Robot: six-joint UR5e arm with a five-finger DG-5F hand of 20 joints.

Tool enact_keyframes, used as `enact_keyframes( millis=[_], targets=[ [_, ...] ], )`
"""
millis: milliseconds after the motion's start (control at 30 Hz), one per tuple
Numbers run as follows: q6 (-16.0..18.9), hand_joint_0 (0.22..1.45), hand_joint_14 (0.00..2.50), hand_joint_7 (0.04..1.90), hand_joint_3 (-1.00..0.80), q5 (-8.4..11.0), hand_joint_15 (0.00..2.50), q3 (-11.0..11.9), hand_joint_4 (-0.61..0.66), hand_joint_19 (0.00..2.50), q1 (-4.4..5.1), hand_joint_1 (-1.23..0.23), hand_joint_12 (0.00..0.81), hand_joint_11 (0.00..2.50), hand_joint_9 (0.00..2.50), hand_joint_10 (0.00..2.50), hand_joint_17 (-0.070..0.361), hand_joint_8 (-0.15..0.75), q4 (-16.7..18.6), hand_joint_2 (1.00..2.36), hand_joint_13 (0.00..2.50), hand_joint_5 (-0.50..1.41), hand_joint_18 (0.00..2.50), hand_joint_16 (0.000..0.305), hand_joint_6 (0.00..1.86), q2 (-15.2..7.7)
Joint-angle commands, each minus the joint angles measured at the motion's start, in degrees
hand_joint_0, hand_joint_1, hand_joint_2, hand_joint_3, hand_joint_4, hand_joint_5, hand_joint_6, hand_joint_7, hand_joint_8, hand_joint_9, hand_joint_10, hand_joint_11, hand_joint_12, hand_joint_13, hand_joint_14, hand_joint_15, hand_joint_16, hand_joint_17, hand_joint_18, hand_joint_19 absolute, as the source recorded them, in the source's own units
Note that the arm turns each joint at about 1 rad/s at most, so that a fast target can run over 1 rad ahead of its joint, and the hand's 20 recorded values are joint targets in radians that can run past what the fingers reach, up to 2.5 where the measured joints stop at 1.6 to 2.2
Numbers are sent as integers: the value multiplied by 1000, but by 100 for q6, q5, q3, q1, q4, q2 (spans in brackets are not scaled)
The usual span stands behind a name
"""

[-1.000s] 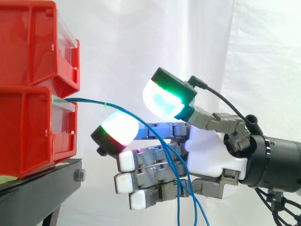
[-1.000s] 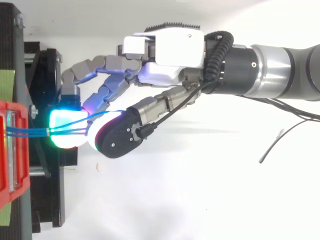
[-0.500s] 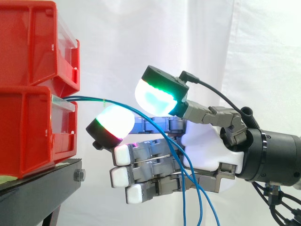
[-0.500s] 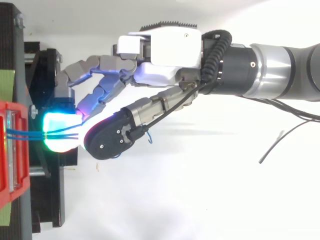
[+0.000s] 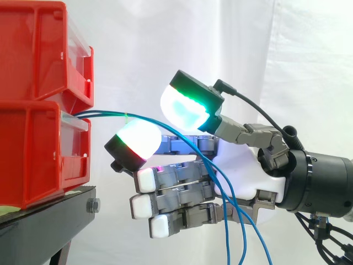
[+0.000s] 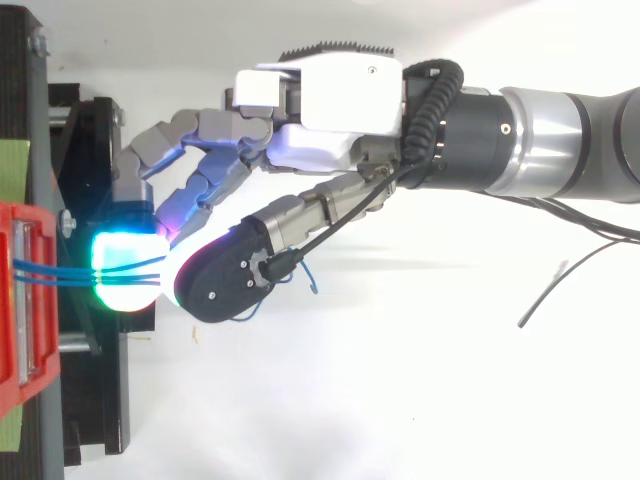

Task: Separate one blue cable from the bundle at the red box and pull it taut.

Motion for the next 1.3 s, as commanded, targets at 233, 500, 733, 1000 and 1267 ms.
enact_keyframes(
  millis=[233, 500, 733, 1000, 1267],
  targets=[
    [-8, 547, 16, 1030, -420, 0, 472, -1, 196, 627, -9, -700, 386, 628, 811, 15, 115, 338, -9, 1005, 823, -169, 721, 51, 832, 0],
    [-8, 586, 15, 1069, -140, -17, 469, -1, 161, 612, 0, -761, 410, 625, 842, 11, 128, 362, -26, 1012, 857, -162, 794, 57, 860, 0],
    [-17, 599, 16, 1048, -144, -26, 485, -1, 151, 626, 0, -794, 406, 667, 837, 14, 126, 356, -26, 1012, 860, -170, 809, 56, 876, 0],
    [-88, 629, 18, 1102, -237, -26, 529, -1, 123, 653, 0, -898, 372, 937, 869, 18, 111, 324, -35, 1016, 843, -183, 812, 49, 889, 0],
    [-88, 712, 21, 1117, -420, -26, 535, -1, 149, 625, 9, -954, 370, 958, 896, 16, 111, 330, -35, 1007, 889, -182, 882, 49, 904, 0]
  ],
)
